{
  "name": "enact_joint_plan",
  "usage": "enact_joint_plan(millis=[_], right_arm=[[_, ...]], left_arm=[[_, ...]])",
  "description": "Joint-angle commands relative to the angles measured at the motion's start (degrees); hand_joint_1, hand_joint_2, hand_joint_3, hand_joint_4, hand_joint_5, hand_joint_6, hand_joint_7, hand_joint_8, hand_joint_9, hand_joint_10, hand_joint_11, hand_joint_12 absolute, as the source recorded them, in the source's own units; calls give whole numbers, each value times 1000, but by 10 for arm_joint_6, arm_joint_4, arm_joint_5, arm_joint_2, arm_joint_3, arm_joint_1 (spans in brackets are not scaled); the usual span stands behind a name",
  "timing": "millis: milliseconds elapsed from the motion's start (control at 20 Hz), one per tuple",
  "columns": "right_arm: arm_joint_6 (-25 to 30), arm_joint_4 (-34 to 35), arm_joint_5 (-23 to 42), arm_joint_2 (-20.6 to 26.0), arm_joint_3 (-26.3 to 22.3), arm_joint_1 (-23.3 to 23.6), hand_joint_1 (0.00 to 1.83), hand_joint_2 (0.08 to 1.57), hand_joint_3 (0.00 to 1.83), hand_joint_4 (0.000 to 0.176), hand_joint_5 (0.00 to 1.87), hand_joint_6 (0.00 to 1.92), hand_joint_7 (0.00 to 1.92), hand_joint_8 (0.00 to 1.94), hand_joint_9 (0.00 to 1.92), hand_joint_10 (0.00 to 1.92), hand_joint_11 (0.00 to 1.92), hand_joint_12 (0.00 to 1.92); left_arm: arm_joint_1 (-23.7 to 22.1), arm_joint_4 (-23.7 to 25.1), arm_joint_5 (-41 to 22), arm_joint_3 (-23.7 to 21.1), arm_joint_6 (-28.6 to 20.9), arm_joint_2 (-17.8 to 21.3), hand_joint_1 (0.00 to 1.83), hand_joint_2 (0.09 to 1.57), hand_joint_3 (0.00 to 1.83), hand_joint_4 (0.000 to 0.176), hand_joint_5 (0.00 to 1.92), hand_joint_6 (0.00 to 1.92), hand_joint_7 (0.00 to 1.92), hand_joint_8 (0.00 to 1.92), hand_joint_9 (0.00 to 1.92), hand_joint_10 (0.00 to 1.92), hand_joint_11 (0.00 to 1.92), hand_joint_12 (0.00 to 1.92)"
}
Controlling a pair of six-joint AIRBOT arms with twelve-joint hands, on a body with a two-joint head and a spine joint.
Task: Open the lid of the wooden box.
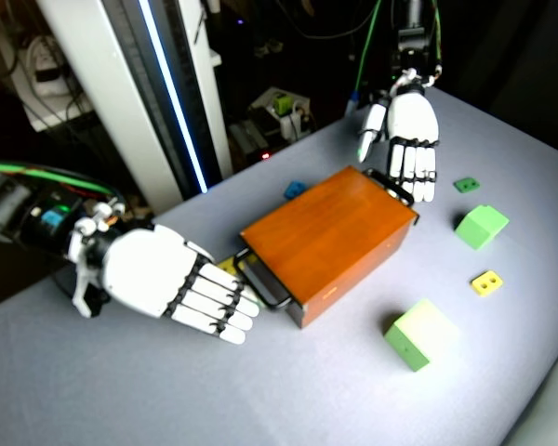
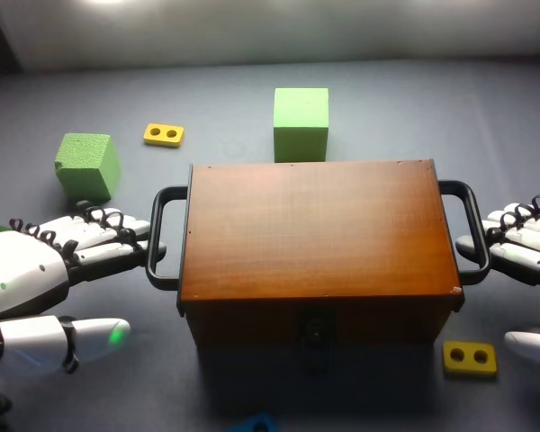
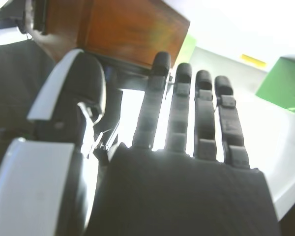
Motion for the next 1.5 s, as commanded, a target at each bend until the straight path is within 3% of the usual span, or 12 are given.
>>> enact_joint_plan(millis=[0,200,450,500,600,850,950,1050,1100,1200,1250,1450], right_arm=[[2,-7,82,2,-2,7,459,1371,0,0,28,0,0,0,0,0,0,0],[8,-9,95,6,-4,7,515,1364,0,0,2,0,0,0,0,0,0,0],[13,-9,115,11,-8,7,360,1402,8,0,0,0,0,0,0,0,0,0],[13,-9,122,13,-10,7,361,1405,8,0,0,0,0,0,0,0,0,0],[14,-9,133,18,-12,7,363,1407,8,0,0,0,0,0,0,0,0,0],[14,-9,153,23,-14,7,339,1389,0,0,2,1,0,0,0,0,0,0],[14,-9,159,23,-12,8,284,1390,0,0,0,0,0,0,0,0,0,0],[14,-4,170,23,-10,10,292,1388,0,0,0,0,0,0,0,0,0,0],[14,0,174,23,-8,10,280,1390,0,0,0,0,0,0,0,0,0,0],[14,8,185,23,-6,12,224,1380,0,0,0,0,0,0,0,0,0,0],[13,11,187,22,-5,13,266,1386,0,0,0,0,0,0,0,0,0,0],[12,30,209,17,4,21,345,1401,1,0,0,0,0,0,0,0,0,0]], left_arm=[[-5,-6,-80,-2,-6,-3,51,1448,2,0,82,0,1,0,0,0,0,0],[-5,-4,-86,-2,-8,-2,4,1465,8,17,0,0,0,0,0,0,0,0],[-5,-4,-92,-3,-9,-1,75,1470,4,24,0,0,0,0,0,0,0,0],[-5,-4,-96,-3,-9,0,78,1473,4,39,0,0,0,0,0,0,0,0],[-5,-8,-105,-4,-7,3,77,1474,5,30,0,0,0,0,0,0,0,0],[-6,-28,-130,-10,15,15,0,1452,0,25,0,0,0,0,0,0,0,0],[-13,-32,-134,-9,21,17,161,1447,0,2,0,0,0,0,0,0,0,0],[-25,-38,-137,-7,30,17,215,1440,0,14,0,0,0,0,0,0,0,0],[-28,-42,-142,-5,35,16,224,1445,0,0,0,0,0,0,0,0,0,0],[-34,-51,-153,-2,42,11,298,1432,0,0,43,11,0,0,0,0,20,15],[-37,-55,-157,0,43,8,280,1424,0,9,23,2,0,0,0,0,3,2],[-46,-80,-177,16,44,-12,358,1419,0,0,58,9,0,0,0,0,4,22]])
